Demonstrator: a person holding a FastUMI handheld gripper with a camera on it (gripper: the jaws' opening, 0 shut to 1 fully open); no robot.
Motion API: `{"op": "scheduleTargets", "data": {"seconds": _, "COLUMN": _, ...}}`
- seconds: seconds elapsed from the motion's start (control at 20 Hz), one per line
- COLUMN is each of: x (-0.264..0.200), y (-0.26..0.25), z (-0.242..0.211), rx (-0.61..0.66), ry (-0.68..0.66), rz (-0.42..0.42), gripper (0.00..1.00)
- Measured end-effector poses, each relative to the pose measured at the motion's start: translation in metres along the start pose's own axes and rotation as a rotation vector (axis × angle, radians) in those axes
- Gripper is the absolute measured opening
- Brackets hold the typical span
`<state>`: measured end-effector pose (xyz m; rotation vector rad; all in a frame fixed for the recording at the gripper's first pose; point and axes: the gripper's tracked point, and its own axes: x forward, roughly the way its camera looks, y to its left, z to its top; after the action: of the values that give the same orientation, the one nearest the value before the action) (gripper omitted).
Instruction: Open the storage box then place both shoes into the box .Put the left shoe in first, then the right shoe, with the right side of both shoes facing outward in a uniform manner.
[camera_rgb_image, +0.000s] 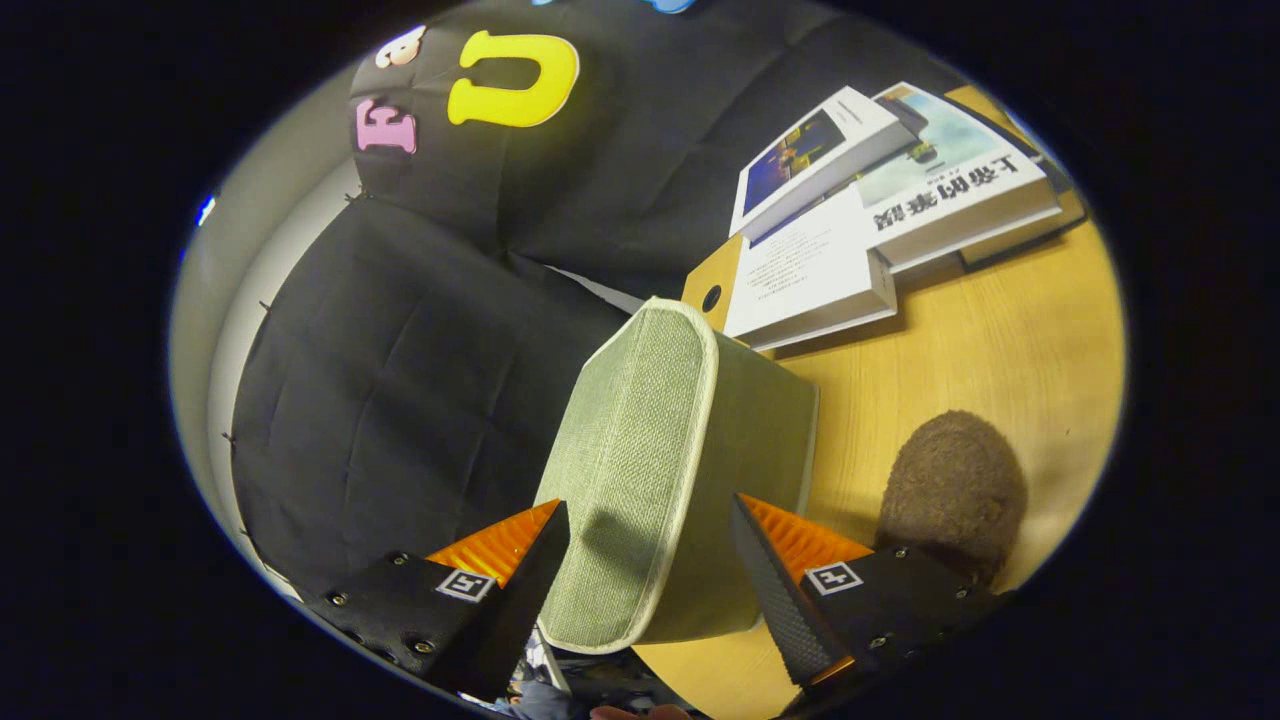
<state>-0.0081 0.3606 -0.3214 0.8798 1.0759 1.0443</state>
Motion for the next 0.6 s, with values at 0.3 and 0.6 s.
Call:
{"op": "scheduleTargets", "data": {"seconds": 0.3, "x": 0.011, "y": 0.007, "z": -0.004, "rx": 0.118, "ry": 0.04, "rz": 0.076, "gripper": 0.88}}
{"op": "scheduleTargets", "data": {"seconds": 0.6, "x": 0.001, "y": 0.019, "z": 0.011, "rx": 0.246, "ry": 0.017, "rz": 0.092, "gripper": 0.28}}
